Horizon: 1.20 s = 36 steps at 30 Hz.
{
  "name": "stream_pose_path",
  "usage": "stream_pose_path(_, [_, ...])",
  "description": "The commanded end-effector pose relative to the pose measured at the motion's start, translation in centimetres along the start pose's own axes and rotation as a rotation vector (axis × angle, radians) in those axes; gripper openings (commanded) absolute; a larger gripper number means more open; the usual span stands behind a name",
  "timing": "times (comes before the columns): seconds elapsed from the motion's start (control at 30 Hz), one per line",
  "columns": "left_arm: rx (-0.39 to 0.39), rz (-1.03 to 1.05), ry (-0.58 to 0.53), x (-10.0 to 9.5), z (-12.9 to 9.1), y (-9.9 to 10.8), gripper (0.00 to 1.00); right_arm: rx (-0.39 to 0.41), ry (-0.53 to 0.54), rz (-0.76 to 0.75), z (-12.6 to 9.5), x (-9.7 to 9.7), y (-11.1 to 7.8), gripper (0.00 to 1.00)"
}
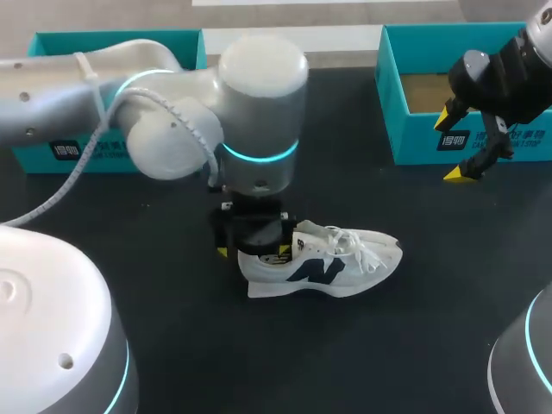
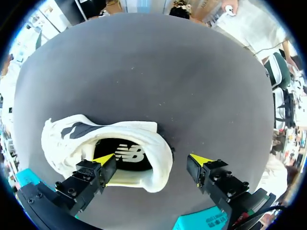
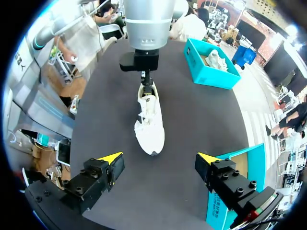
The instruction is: Take the shoe out of the shoebox, open the shoe tongue, remove and reinsert the insole, then place the shoe into the shoebox
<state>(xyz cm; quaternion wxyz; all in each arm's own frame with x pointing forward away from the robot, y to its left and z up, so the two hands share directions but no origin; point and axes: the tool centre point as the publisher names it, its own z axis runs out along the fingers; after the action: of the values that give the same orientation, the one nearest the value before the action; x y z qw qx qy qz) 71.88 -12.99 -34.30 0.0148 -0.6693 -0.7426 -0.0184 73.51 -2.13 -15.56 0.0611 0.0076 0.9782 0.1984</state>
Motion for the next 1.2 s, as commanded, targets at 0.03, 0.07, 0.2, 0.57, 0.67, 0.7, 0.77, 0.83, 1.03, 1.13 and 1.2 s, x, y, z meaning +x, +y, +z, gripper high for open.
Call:
stream_pose_path(0.03, [0.1, -0.118, -0.371, 3.2, -1.5, 0.6, 1.0, 0.003, 0.003, 0.001, 0.1, -0.2, 0.1, 1.0])
stream_pose_path(0.07, [0.12, -0.147, -0.433, 3.4, -1.8, 0.8, 1.0, 0.003, 0.003, 0.001, 0.1, -0.2, 0.1, 1.0])
stream_pose_path(0.2, [0.103, -0.179, -0.464, 3.7, -2.9, 0.9, 1.0, 0.003, 0.003, 0.001, 0.1, -0.2, 0.1, 1.0])
stream_pose_path(0.57, [0.151, -0.429, -0.728, 5.9, -4.4, 0.3, 1.0, 0.003, 0.003, 0.001, 0.1, -0.2, 0.1, 1.0])
stream_pose_path(0.67, [0.151, -0.429, -0.728, 5.9, -4.4, 0.3, 1.0, 0.003, 0.003, 0.001, 0.1, -0.2, 0.1, 1.0])
stream_pose_path(0.7, [0.151, -0.429, -0.728, 5.9, -4.4, 0.3, 1.0, 0.003, 0.003, 0.001, 0.1, -0.2, 0.1, 1.0])
stream_pose_path(0.77, [0.151, -0.429, -0.728, 5.9, -4.4, 0.3, 1.0, 0.003, 0.003, 0.001, 0.1, -0.2, 0.1, 1.0])
stream_pose_path(0.83, [0.151, -0.429, -0.728, 5.9, -4.4, 0.3, 1.0, 0.003, 0.003, 0.001, 0.1, -0.2, 0.1, 1.0])
stream_pose_path(1.03, [0.151, -0.429, -0.728, 5.9, -4.4, 0.3, 1.0, 0.003, 0.003, 0.001, 0.1, -0.2, 0.1, 1.0])
stream_pose_path(1.13, [0.242, -0.531, -0.738, 6.3, -4.3, 0.4, 1.0, 0.003, 0.003, 0.001, 0.1, -0.2, 0.1, 1.0])
stream_pose_path(1.2, [0.325, -0.646, -0.789, 6.6, -4.2, 0.5, 1.0, 0.003, 0.003, 0.001, 0.1, -0.2, 0.1, 1.0])
